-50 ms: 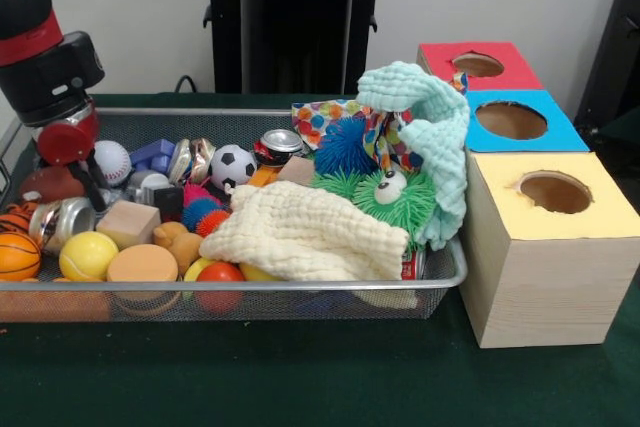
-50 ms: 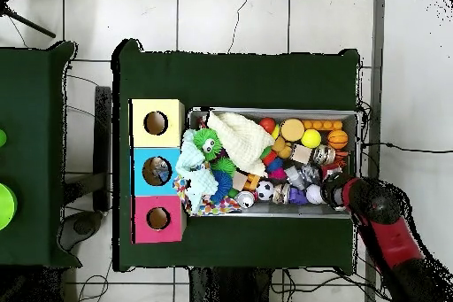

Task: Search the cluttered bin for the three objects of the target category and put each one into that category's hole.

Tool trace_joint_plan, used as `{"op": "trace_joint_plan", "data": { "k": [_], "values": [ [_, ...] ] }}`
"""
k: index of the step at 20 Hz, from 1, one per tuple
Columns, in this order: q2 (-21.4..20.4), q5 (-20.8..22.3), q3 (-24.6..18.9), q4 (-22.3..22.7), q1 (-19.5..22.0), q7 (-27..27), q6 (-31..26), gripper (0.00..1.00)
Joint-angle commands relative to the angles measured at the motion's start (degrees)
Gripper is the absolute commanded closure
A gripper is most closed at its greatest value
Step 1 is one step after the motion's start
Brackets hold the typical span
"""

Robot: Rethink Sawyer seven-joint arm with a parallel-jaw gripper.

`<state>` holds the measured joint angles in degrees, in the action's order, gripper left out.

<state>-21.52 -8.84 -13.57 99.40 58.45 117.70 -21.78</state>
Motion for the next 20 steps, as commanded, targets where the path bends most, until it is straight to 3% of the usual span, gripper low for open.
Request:
{"op": "trace_joint_plan", "data": {
  "k": [1, 9, 14, 20],
  "values": [
    [8.6, 4.9, -6.2, -2.2, 1.7, -2.2, 6.6, 1.0],
    [8.2, 5.5, -6.2, -2.4, 1.8, -0.3, 5.7, 1.0],
    [5.2, 5.9, -6.2, -0.5, 1.7, 1.1, 5.5, 1.0],
    [-7.1, 5.5, -4.9, 3.6, -0.6, 2.9, -0.6, 1.0]
  ]
}}
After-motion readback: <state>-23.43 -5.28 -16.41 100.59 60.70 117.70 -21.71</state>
